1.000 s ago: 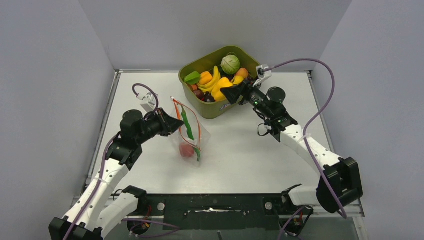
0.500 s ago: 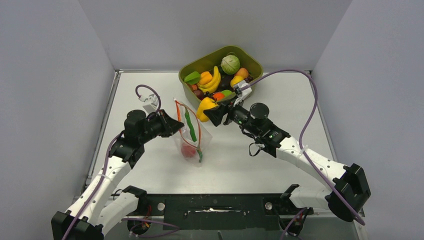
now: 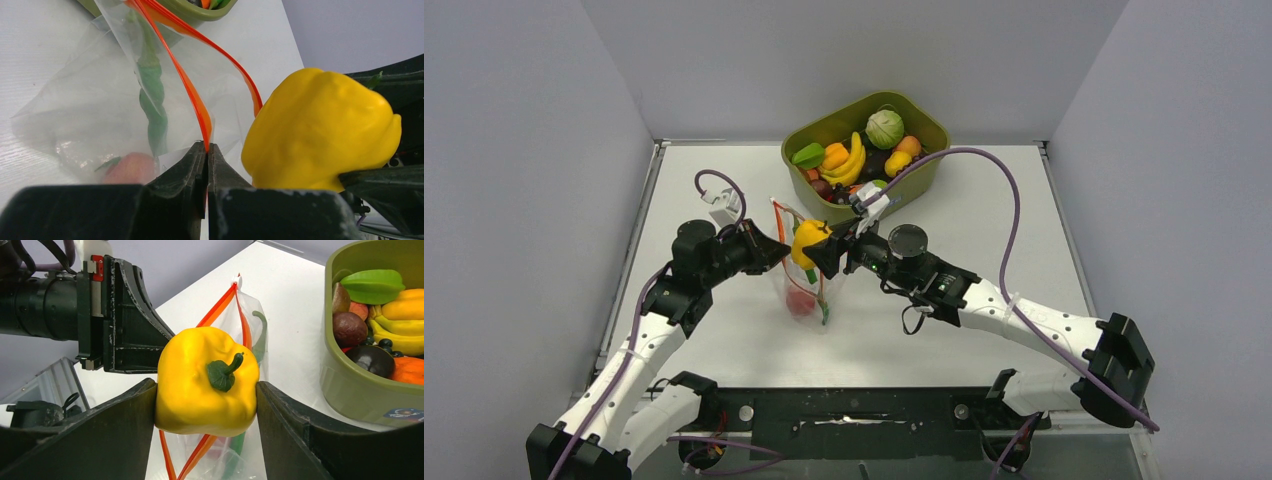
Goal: Place the food in the zip-top bag and seal the zipper
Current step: Place the fake vegetable in the zipper food storage bag.
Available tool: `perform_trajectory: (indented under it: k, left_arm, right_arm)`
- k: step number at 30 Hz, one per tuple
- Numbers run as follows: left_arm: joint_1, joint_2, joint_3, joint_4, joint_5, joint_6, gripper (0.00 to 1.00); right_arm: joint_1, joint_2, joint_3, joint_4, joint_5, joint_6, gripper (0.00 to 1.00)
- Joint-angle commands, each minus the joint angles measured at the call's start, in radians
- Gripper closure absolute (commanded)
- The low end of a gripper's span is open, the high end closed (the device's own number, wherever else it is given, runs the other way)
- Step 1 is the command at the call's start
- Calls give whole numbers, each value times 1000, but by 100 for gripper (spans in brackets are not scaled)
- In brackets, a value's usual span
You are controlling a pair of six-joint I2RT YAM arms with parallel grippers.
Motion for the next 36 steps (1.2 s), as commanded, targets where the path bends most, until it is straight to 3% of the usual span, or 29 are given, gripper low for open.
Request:
perform_trajectory:
  k: [1,13,27,36]
  left_arm:
    - [0,-8,25,39,4,13,100]
    - [1,-16,47,31,32,4,100]
    - [-1,4,121,-3,67,-67,100]
    - [0,14,96,-31,62,-49,100]
  right_arm:
    - [25,-27,51,48,78,-53,69]
    - [66,79,58,-20,226,-138,69]
    - [62,164,85,-22,214,-128,64]
    - [61,154,110,-27,154,-96,45]
